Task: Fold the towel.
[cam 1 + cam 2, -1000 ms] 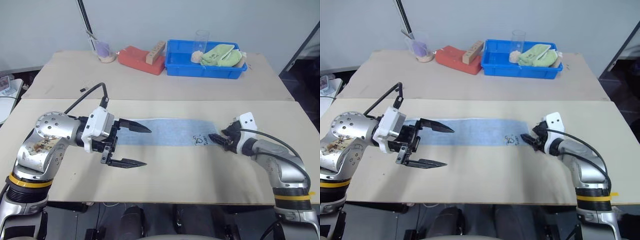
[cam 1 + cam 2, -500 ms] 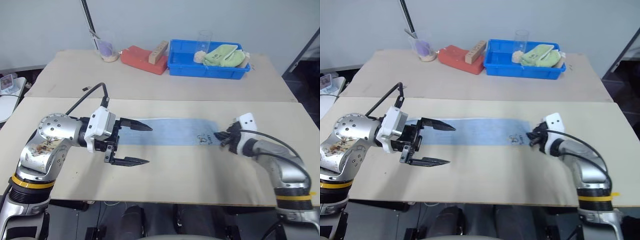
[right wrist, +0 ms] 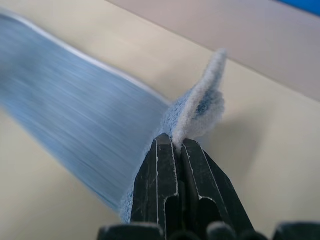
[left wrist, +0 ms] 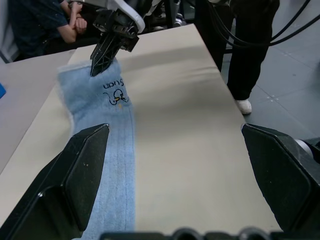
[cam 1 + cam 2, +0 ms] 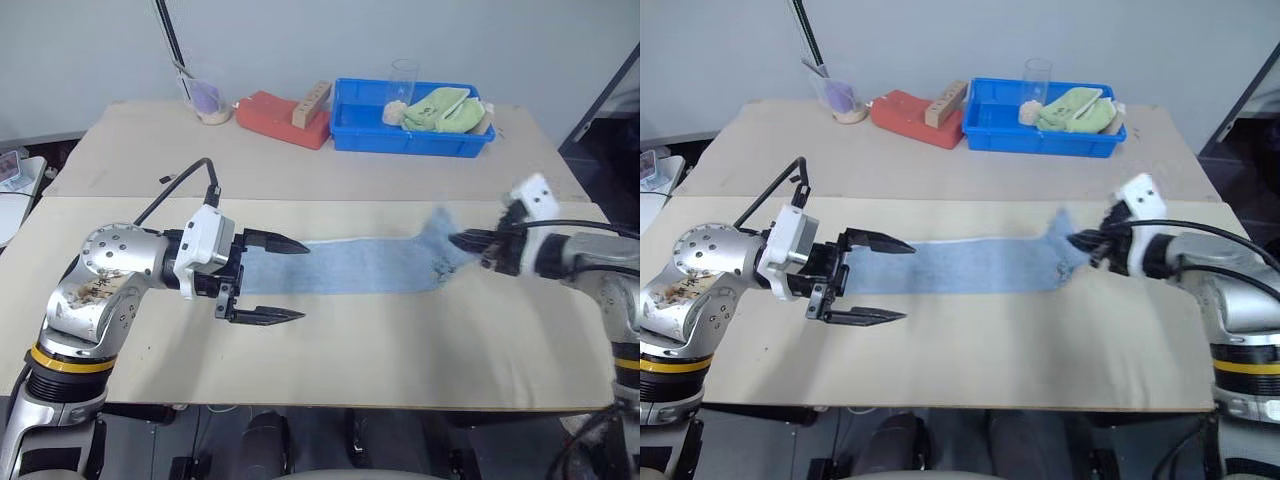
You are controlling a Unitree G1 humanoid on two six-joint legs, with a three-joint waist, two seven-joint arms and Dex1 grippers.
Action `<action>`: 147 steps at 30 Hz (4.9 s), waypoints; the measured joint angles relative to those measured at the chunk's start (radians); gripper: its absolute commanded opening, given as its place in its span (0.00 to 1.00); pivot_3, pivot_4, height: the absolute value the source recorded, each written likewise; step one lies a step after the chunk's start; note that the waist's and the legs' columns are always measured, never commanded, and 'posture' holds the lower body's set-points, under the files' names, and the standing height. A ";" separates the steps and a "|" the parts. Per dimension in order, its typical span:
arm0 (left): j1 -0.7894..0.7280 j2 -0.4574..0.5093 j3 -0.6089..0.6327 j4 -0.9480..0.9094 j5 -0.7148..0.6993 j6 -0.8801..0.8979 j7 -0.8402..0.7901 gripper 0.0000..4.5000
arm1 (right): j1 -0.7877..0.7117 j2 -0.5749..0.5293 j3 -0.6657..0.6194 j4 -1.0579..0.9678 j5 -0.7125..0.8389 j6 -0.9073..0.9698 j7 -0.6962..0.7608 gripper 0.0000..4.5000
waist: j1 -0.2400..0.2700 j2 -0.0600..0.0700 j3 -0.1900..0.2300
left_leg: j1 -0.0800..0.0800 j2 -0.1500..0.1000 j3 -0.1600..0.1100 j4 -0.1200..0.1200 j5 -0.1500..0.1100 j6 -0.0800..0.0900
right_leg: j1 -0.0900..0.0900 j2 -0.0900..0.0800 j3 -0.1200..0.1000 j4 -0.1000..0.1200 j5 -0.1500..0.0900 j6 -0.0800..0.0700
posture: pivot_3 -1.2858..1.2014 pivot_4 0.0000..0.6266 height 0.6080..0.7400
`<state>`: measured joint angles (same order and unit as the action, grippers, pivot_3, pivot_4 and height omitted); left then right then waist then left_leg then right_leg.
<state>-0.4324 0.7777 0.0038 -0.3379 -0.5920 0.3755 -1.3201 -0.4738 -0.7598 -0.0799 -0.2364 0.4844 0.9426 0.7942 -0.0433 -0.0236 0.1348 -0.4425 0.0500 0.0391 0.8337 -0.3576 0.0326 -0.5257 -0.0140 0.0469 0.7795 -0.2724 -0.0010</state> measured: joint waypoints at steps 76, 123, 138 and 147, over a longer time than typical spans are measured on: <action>0.213 -0.787 0.420 -0.168 -0.208 0.761 1.736 0.01 | -0.302 0.049 0.246 0.093 -0.036 -0.297 0.442 1.00 | 0.030 -0.001 0.001 | -0.002 -0.014 -0.011 0.001 0.000 0.000 | 0.003 -0.012 -0.004 -0.002 0.005 -0.006 | 0.52 0.24 0.40; -0.190 -0.512 -0.326 0.242 0.250 0.059 0.565 0.99 | 0.165 -0.220 -0.160 -0.248 0.126 -0.021 0.050 1.00 | 0.028 0.001 0.002 | 0.005 -0.015 -0.012 -0.015 0.001 0.000 | 0.022 -0.012 -0.002 -0.028 0.004 0.010 | 0.52 0.24 0.40; -0.010 0.092 0.019 0.061 0.012 0.043 0.005 0.99 | -0.029 0.180 0.099 0.150 -0.095 -0.177 -0.190 1.00 | 0.038 0.004 0.006 | 0.010 -0.016 -0.010 -0.017 0.001 0.000 | 0.021 -0.013 -0.003 -0.029 0.003 0.008 | 0.52 0.24 0.40; 0.091 0.110 0.148 -0.052 -0.127 0.066 -0.005 0.99 | -0.048 0.198 0.111 0.352 -0.165 -0.250 -0.158 1.00 | 0.028 0.003 0.006 | 0.010 -0.015 -0.010 -0.017 0.001 0.000 | 0.020 -0.011 -0.002 -0.028 0.003 0.008 | 0.52 0.24 0.40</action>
<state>-0.3411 0.8879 0.1522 -0.3897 -0.7194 0.4418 -1.3253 -0.5216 -0.5617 0.0310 0.1151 0.3197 0.6925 0.6362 -0.0155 -0.0202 0.1406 -0.4323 0.0347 0.0287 0.8169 -0.3569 0.0327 -0.5057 -0.0251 0.0447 0.7518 -0.2695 0.0066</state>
